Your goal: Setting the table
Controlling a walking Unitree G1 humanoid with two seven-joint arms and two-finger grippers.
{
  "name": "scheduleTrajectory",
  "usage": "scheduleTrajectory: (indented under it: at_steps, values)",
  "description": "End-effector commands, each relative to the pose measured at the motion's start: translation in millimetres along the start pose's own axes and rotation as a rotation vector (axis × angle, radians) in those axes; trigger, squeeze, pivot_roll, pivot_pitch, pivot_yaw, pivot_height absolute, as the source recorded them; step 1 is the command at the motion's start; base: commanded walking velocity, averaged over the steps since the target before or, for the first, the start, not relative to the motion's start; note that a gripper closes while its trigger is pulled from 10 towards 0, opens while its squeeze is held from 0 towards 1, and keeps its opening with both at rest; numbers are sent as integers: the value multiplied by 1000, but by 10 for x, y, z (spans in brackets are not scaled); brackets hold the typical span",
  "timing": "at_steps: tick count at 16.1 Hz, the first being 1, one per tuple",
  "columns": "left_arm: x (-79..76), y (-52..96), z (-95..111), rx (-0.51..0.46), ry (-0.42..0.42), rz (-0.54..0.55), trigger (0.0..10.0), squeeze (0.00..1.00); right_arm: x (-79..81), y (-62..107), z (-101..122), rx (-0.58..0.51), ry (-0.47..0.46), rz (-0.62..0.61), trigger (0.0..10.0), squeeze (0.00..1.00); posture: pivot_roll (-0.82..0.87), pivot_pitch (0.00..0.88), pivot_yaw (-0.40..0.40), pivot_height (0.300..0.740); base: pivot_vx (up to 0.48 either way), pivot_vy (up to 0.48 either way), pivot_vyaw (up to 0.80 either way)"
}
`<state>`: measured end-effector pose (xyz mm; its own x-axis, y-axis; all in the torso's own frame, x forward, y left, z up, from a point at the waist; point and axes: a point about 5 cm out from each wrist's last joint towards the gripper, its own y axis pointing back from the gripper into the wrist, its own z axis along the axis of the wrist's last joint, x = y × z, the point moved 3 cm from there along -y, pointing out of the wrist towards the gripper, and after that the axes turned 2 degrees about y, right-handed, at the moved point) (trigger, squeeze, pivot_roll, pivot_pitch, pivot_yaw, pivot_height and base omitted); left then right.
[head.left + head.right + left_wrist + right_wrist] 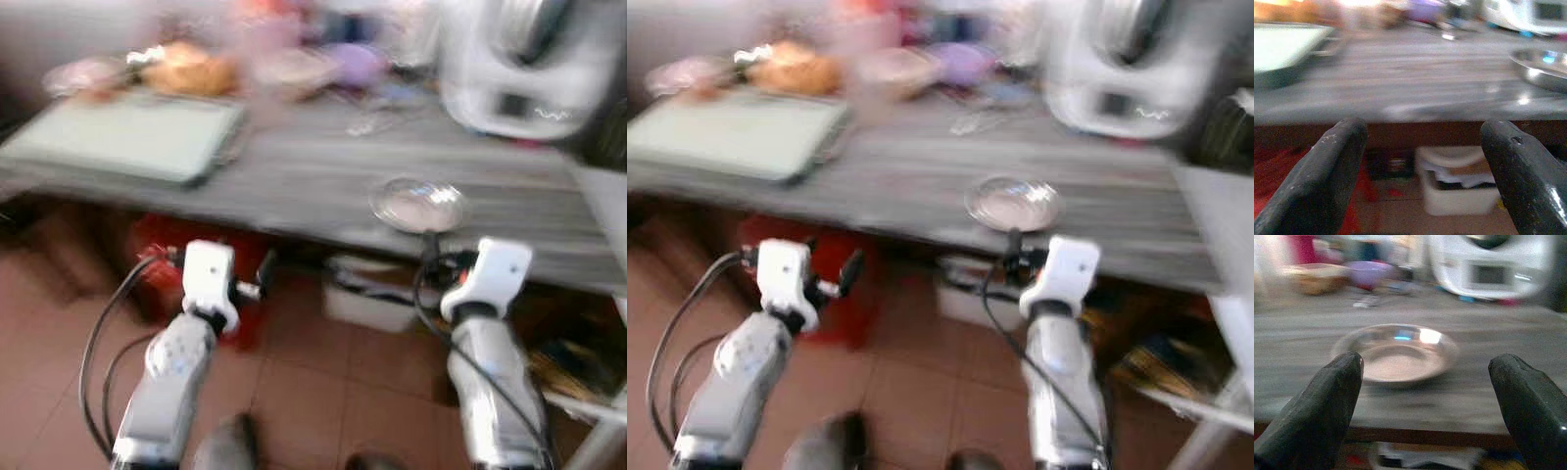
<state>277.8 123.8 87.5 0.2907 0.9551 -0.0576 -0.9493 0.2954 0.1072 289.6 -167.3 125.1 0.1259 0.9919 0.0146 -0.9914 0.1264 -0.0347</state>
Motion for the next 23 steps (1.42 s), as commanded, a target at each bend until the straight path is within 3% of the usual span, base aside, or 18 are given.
scheduleTrajectory:
  at_steps: [1, 10, 19, 23]
  values:
    - [-6, -14, 18, 1, -19, -6, 10000, 0, -29, 33, -29, 15, -3, -13, 10000, 271, -3, 0, -1, 740, -334, 0, 0]
    - [-26, -26, 22, -1, -18, -13, 10000, 0, -69, 49, -111, 60, -21, -33, 10000, 255, -2, 0, -5, 740, -328, 0, 0]
    - [-79, -32, 94, -46, -7, -60, 10000, 0, -137, 58, -187, 104, -40, -72, 10000, 247, -6, 0, -2, 740, 0, 0, 0]
    - [-100, -22, 101, -53, -3, -74, 10000, 0, -143, 64, -212, 115, -46, -74, 10000, 208, -7, 0, -2, 740, 0, 0, -575]
